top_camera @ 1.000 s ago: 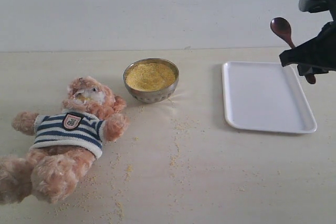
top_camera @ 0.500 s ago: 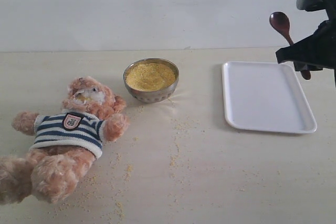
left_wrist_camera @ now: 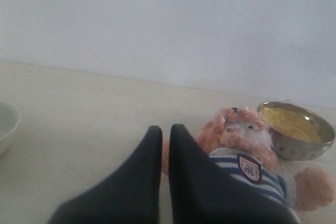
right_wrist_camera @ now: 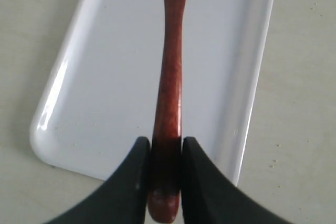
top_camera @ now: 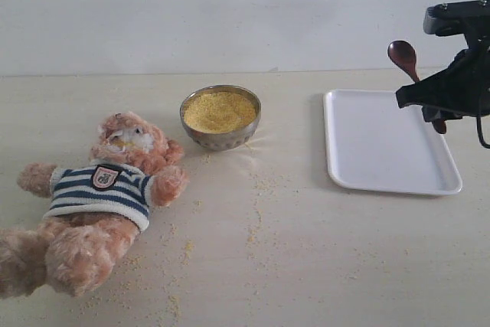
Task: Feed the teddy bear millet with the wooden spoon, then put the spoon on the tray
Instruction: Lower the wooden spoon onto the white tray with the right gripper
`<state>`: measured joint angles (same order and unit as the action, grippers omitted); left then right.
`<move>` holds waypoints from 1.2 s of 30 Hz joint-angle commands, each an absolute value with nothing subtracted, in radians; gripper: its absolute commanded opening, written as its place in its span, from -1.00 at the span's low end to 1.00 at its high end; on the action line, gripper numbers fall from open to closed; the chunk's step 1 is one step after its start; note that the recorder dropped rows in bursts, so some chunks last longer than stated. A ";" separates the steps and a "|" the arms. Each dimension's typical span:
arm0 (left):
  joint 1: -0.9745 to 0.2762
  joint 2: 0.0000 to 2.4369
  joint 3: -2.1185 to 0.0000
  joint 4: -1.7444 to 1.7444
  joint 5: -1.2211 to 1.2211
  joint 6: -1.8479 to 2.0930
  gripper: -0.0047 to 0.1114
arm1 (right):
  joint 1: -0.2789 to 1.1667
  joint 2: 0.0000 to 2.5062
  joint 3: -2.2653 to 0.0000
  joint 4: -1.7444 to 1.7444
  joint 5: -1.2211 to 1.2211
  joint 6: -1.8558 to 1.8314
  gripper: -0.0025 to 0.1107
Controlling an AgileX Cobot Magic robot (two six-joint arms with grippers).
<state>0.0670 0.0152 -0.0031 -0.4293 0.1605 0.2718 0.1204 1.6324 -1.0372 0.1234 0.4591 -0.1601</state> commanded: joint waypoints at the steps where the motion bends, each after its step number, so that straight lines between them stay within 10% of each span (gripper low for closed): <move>1: 0.059 0.000 0.000 -0.433 0.141 0.262 -0.83 | 0.114 1.632 -1.036 0.127 0.461 -0.155 -0.96; 36: 0.059 0.000 0.000 -0.431 0.138 0.262 -0.83 | 0.114 1.876 -1.036 0.129 0.251 -0.157 -0.96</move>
<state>0.0670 0.0026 -0.0031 -0.4293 0.1502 0.2718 0.1204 1.8763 -1.0372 0.1320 0.2848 -0.1539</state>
